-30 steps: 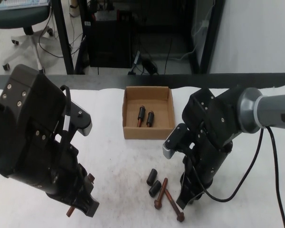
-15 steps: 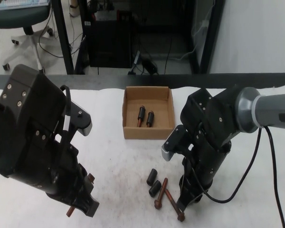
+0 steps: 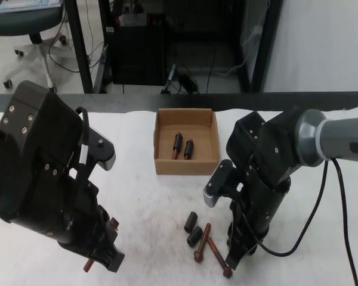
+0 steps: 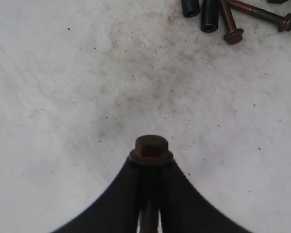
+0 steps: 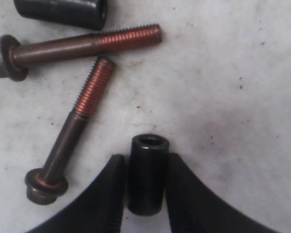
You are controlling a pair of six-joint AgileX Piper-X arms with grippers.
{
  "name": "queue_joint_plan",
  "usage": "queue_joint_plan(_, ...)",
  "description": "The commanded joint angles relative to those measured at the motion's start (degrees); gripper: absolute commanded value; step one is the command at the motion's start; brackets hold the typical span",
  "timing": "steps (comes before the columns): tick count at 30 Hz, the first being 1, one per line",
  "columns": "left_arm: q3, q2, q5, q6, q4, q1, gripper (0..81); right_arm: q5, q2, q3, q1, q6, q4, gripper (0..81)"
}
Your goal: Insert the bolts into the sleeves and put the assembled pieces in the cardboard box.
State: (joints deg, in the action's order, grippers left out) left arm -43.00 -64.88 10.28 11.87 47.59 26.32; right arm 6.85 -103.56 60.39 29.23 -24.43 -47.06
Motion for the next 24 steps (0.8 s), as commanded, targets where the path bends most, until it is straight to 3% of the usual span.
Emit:
queue_joint_plan(1,-0.27,0.88,-0.32,-0.4,-0.68,-0.15,0.1,-0.95,-0.87,-0.47,-0.04,-1.4,-1.54,7.1)
queue_joint_plan(2,-0.27,0.88,-0.32,-0.4,-0.68,-0.15,0.1,-0.95,-0.87,-0.47,-0.04,-1.29,-1.34,0.5)
queue_joint_plan(11,-0.27,0.88,-0.32,-1.02,-1.12,-0.15,0.1,1.71,2.1,-0.47,-0.64,4.42,4.31,0.8)
queue_joint_plan(16,-0.27,2.74,2.43,-5.95,-9.19,-0.15,0.1,14.15,10.35,-0.87,-3.77,16.64,12.63,0.8)
queue_joint_plan(24,0.03,4.85,14.1,-15.51,-42.85,-0.15,0.1,35.38,24.94,-8.88,-6.57,27.74,32.71,0.8)
